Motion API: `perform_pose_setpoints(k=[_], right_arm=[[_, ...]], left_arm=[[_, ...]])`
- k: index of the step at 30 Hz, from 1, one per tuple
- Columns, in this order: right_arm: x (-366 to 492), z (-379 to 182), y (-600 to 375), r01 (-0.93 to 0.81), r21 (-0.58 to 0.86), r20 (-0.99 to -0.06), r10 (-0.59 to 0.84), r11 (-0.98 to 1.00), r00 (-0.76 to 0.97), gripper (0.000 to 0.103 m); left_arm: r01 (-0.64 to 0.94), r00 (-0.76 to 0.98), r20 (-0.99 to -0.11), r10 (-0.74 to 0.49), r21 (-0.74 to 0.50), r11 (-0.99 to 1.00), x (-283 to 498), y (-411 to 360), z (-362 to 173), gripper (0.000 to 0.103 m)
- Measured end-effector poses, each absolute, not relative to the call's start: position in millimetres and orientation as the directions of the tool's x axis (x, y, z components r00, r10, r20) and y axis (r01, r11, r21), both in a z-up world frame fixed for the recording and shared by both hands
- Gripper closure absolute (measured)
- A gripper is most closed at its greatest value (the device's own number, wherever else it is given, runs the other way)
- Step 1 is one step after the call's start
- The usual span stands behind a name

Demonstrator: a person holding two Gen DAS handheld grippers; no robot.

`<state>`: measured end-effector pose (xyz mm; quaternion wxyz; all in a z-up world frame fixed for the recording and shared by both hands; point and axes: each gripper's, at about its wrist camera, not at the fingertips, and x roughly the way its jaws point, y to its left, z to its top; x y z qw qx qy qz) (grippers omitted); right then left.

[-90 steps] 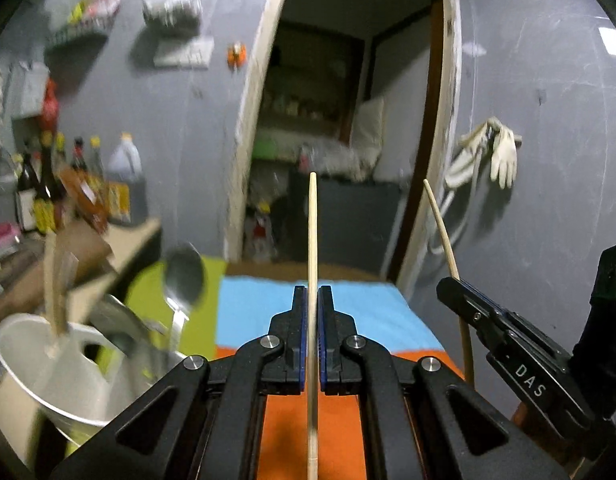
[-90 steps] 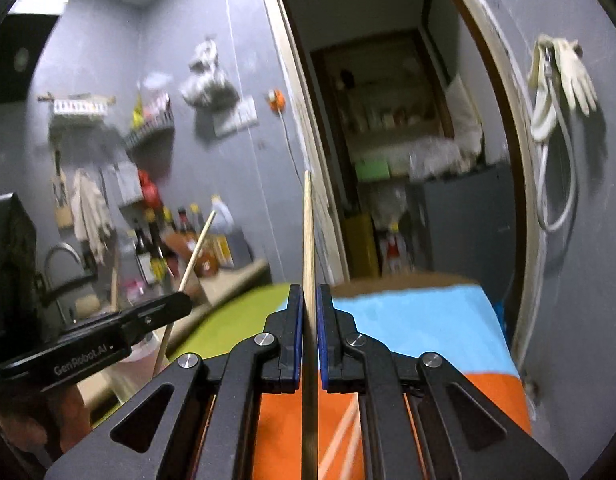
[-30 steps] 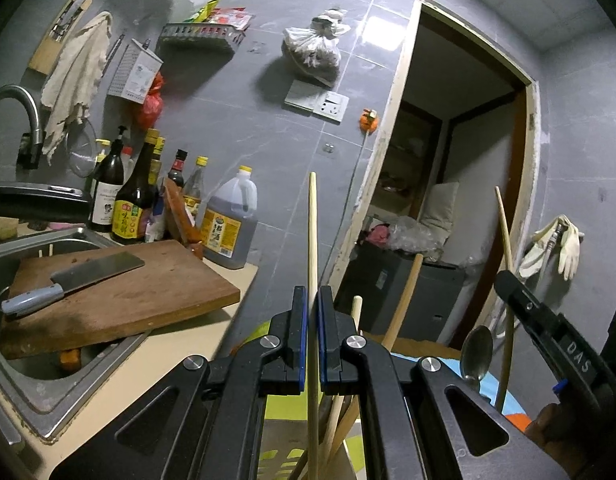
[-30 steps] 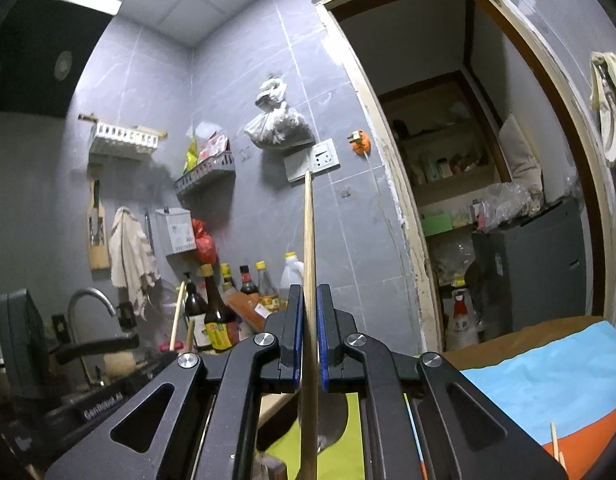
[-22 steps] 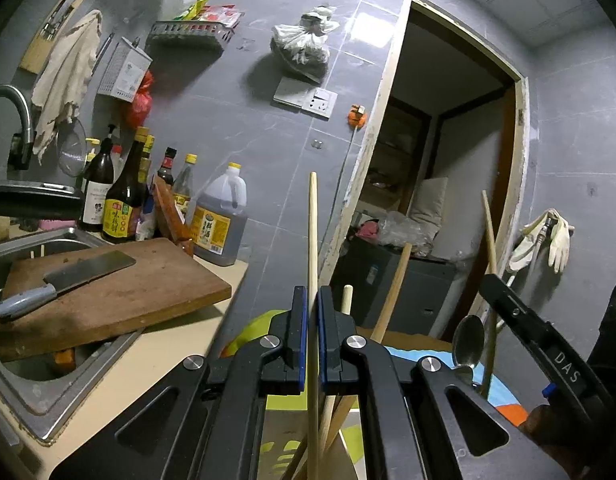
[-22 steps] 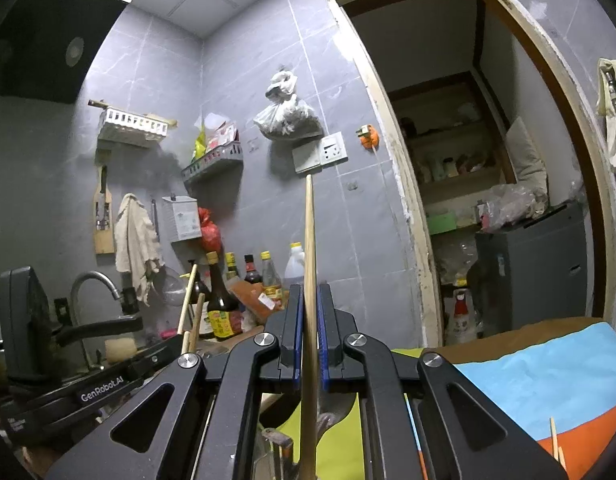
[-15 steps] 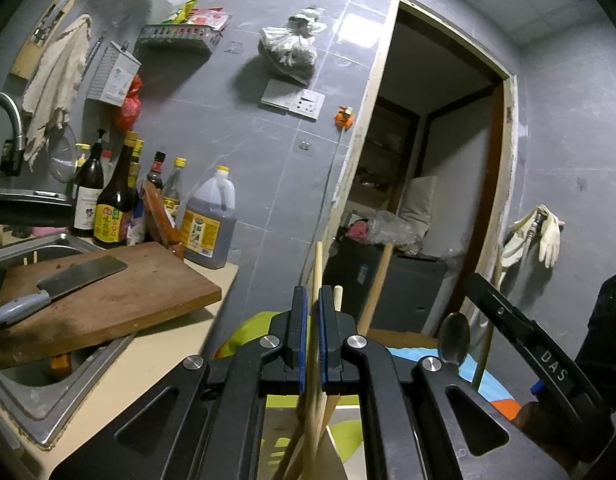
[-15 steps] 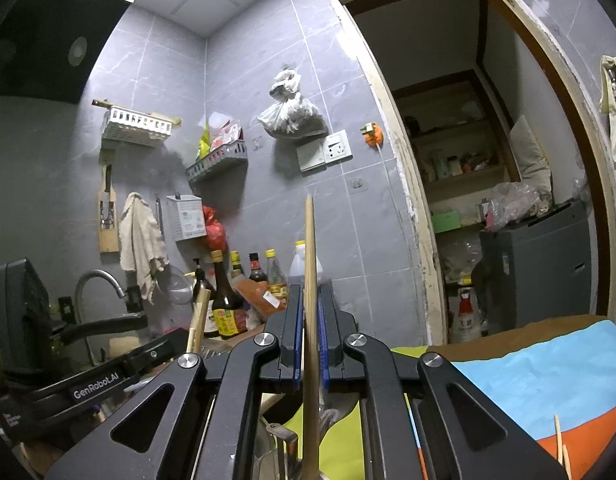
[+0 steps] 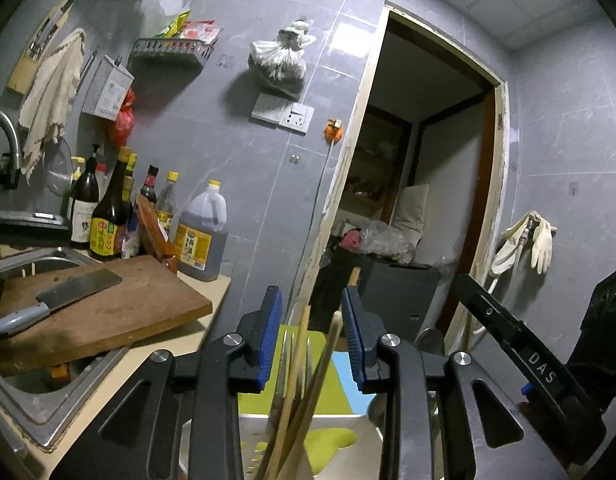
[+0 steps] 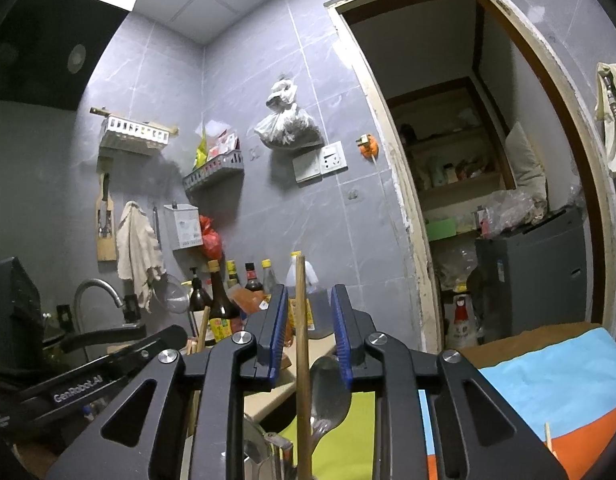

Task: Organize utensils
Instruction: 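Open the left tool over the caddy while the right tool releases its chopstick in, then move both tools back over the last two chopsticks on the cloth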

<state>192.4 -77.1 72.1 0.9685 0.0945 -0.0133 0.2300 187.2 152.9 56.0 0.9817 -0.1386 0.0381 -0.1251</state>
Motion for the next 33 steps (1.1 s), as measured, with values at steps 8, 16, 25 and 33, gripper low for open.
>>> perform_pose_setpoints(k=[8,16,25,33], right_arm=[[181.1,93.2,-99.0,-0.407,0.179,0.057,0.403,0.896,0.913,0.060],[159.9,103.2,-133.7,-0.332,0.152,0.020,0.333,0.931,0.943,0.041],[126.0,117.2,-179.2,-0.280,0.098,0.002,0.281,0.955,0.960,0.012],[111.7,114.7,-220.9,-0.229,0.072,-0.064,0.233,0.971,0.970,0.000]], left_arm=[[0.271,0.960,0.005,-0.281,-0.288,0.918,173.3,142.8,75.1,0.058],[0.305,0.948,-0.009,-0.319,-0.267,0.914,160.8,111.7,88.5,0.039],[0.288,0.951,-0.053,-0.305,-0.211,0.934,145.6,66.3,88.6,0.009],[0.332,0.924,-0.110,-0.367,-0.246,0.911,137.1,40.3,79.2,0.004]])
